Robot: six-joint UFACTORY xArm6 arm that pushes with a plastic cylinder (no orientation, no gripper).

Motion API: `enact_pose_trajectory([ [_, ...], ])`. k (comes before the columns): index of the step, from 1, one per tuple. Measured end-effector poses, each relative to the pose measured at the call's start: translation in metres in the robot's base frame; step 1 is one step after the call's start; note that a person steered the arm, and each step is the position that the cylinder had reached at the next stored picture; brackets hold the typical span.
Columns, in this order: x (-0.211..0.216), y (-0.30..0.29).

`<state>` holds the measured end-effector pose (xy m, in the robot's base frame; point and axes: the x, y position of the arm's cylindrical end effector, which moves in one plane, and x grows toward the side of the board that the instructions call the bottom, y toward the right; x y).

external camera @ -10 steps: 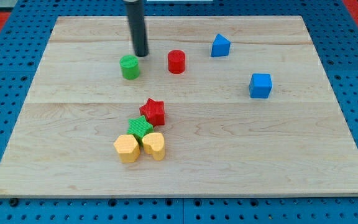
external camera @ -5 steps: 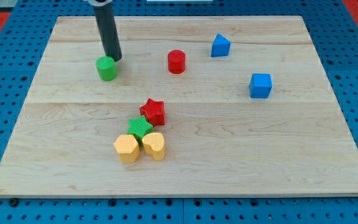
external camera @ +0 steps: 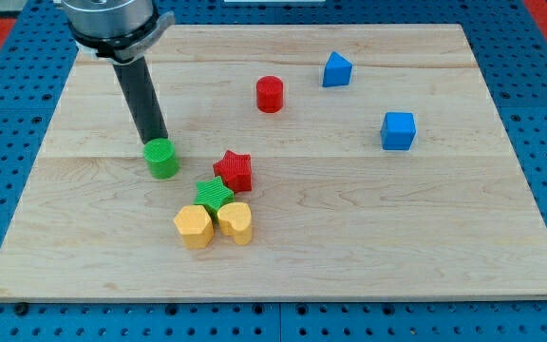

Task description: Push the green circle to the left side of the green star

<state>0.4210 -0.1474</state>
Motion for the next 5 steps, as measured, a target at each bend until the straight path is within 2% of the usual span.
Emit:
enact_pose_trajectory([
  [3,0.057,0.008],
  [5,0.059,0.019],
])
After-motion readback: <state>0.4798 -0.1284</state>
